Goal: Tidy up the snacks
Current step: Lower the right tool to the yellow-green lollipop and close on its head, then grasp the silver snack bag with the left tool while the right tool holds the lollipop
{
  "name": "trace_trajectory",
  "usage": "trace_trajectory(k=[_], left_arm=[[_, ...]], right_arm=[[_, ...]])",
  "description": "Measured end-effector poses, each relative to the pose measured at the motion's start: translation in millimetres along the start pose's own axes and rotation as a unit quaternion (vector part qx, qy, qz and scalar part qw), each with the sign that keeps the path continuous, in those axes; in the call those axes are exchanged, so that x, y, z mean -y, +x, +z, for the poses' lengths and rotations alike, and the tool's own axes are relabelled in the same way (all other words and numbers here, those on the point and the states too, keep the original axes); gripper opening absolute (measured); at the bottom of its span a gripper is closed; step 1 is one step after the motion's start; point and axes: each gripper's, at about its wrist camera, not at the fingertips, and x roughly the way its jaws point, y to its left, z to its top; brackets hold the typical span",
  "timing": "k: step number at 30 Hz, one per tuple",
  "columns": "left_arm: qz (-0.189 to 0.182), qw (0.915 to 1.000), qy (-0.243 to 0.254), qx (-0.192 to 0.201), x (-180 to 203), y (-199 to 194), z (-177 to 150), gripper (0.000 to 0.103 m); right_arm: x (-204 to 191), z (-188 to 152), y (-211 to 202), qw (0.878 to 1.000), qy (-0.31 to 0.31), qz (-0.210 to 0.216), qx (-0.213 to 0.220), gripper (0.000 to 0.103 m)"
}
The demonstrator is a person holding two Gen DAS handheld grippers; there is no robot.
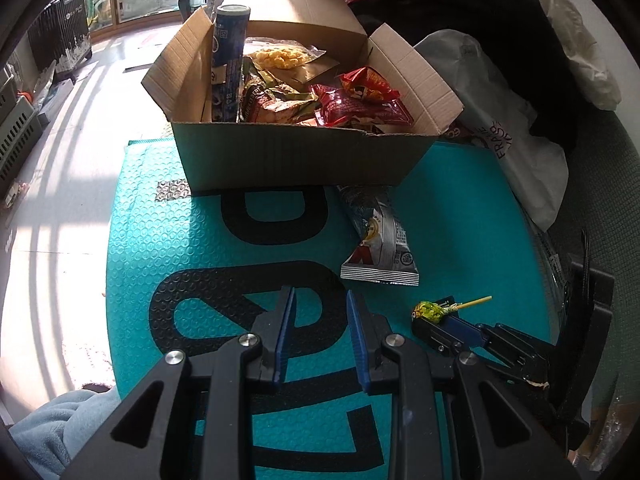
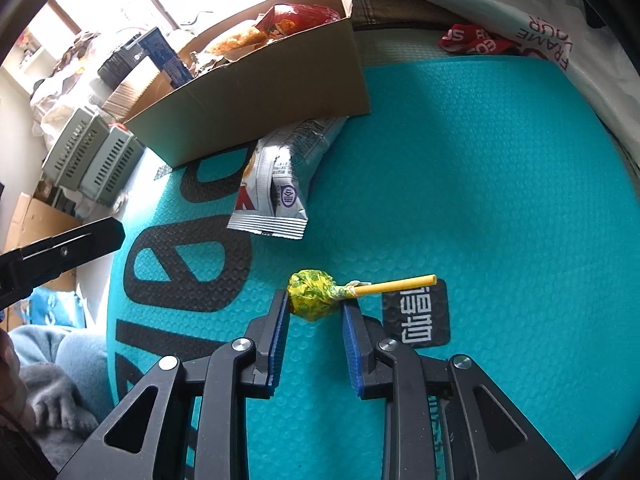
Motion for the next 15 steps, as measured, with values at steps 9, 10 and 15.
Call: trace_trajectory(k=[9,10,15], left_arm=[[-0.035,0.999,0.025,0.004,37,28,36,0.025],[-0.037,0.9989,0.029,0.004,39,32,39,0.025],[-0.046,0.9978,0.045,-0.012,51,56,53,0.025]], right_arm=[[23,18,-19,1.0,0.013,-0.025,0.015,0.026],[24,21,-19,0.999,0.013,-0.027,0.016,0.026],[34,32,-16,0.999,0.018,-0.038,0.016,0.026]])
